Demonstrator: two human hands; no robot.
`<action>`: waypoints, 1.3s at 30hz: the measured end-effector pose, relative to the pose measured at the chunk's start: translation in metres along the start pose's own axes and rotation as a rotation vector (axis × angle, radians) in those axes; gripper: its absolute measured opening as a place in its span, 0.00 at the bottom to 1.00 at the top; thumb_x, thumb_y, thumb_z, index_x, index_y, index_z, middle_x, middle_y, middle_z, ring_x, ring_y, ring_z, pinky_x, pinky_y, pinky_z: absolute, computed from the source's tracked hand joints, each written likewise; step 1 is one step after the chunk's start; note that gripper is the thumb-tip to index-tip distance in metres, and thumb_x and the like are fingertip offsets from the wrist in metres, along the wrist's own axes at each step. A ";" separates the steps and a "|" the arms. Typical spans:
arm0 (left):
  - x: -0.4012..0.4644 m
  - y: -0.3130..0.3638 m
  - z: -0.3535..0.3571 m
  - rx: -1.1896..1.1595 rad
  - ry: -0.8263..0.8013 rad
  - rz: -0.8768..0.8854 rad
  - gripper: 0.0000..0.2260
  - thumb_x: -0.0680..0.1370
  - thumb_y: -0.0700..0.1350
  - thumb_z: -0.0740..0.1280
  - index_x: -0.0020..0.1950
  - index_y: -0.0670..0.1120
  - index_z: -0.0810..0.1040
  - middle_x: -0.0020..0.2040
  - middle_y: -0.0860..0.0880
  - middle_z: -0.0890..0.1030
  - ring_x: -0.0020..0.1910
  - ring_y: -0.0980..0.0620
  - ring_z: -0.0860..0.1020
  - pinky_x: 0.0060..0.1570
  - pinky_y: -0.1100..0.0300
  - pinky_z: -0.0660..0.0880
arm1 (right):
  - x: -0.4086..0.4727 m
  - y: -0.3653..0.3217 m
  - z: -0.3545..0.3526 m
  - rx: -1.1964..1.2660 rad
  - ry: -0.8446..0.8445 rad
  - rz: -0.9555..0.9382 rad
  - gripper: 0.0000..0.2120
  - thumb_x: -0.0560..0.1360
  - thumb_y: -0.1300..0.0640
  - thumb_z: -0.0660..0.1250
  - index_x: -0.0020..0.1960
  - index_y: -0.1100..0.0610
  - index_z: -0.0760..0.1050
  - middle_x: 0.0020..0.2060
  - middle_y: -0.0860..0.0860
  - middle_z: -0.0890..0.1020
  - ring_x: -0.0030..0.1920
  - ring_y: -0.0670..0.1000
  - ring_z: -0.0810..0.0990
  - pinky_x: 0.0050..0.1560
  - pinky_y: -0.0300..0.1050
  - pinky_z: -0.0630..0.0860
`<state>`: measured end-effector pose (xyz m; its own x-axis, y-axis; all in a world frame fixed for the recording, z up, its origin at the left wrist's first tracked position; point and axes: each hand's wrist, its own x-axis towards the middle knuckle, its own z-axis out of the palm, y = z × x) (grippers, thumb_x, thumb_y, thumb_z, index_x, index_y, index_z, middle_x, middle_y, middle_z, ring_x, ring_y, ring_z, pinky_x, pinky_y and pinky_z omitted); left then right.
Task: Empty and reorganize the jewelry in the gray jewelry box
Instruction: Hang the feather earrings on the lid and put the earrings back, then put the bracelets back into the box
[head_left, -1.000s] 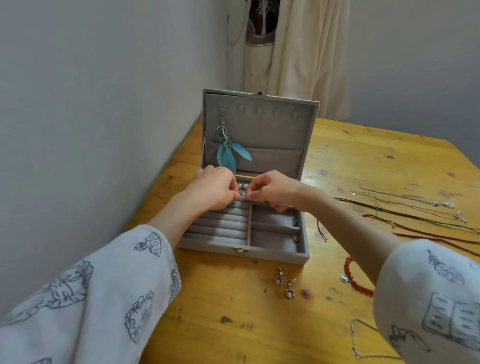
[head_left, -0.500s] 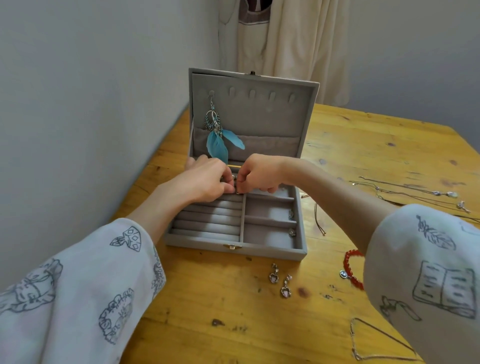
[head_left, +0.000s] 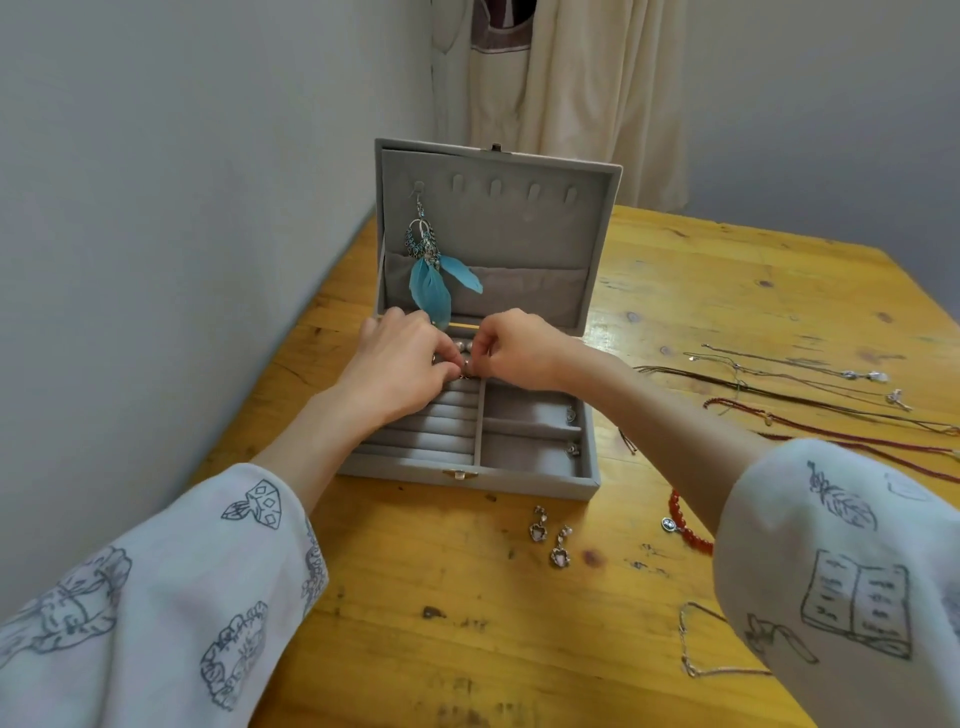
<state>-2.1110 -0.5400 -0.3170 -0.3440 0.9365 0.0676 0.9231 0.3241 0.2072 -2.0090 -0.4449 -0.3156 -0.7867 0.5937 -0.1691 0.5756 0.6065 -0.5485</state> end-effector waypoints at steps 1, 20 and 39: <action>-0.003 0.001 -0.001 -0.003 0.004 0.000 0.11 0.77 0.50 0.63 0.58 0.53 0.79 0.56 0.46 0.74 0.60 0.46 0.67 0.57 0.51 0.62 | -0.006 -0.001 0.000 0.021 0.025 -0.010 0.06 0.75 0.56 0.65 0.49 0.58 0.76 0.46 0.54 0.79 0.46 0.50 0.74 0.44 0.41 0.68; -0.140 0.054 0.037 -0.505 0.159 0.091 0.08 0.77 0.40 0.63 0.54 0.46 0.78 0.47 0.55 0.73 0.45 0.61 0.71 0.49 0.75 0.68 | -0.163 0.028 0.025 0.233 0.080 0.102 0.08 0.78 0.55 0.61 0.47 0.57 0.76 0.32 0.48 0.78 0.29 0.43 0.76 0.25 0.28 0.67; -0.144 0.072 0.076 -0.118 0.332 0.179 0.16 0.76 0.48 0.59 0.63 0.48 0.74 0.50 0.48 0.75 0.46 0.51 0.73 0.44 0.58 0.72 | -0.189 0.051 0.041 0.382 0.298 0.198 0.06 0.76 0.59 0.63 0.50 0.56 0.79 0.37 0.49 0.81 0.33 0.45 0.79 0.36 0.36 0.76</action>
<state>-1.9820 -0.6410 -0.3855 -0.2345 0.8765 0.4205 0.9539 0.1240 0.2734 -1.8400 -0.5481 -0.3450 -0.5416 0.8359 -0.0894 0.5406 0.2648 -0.7985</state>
